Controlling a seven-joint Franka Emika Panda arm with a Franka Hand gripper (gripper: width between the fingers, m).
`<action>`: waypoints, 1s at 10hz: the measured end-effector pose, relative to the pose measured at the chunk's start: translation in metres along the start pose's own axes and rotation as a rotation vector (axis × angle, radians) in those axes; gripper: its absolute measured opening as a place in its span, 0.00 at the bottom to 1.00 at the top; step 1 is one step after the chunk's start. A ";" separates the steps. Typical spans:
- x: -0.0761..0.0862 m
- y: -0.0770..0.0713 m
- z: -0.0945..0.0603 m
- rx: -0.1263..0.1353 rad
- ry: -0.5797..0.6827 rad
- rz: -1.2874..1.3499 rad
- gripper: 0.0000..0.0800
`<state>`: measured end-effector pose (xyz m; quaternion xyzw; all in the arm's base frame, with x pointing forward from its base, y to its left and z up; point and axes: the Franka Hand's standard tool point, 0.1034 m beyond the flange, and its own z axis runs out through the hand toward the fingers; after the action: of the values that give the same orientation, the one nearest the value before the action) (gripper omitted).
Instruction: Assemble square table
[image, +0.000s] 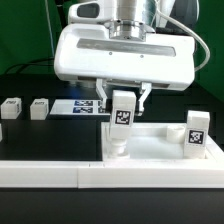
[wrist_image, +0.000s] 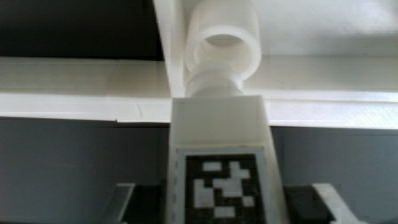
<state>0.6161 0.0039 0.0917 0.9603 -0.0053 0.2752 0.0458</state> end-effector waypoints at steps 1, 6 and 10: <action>0.000 0.000 0.000 0.000 -0.001 -0.001 0.36; -0.008 -0.005 0.007 0.000 -0.004 -0.011 0.36; -0.013 -0.006 0.012 -0.002 -0.009 -0.016 0.36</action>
Offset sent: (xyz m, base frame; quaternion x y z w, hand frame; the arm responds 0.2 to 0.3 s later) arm 0.0005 0.0041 -0.0088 -0.0027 0.0125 0.0115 0.9999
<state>0.6115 0.0086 0.0738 0.9615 0.0020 0.2703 0.0490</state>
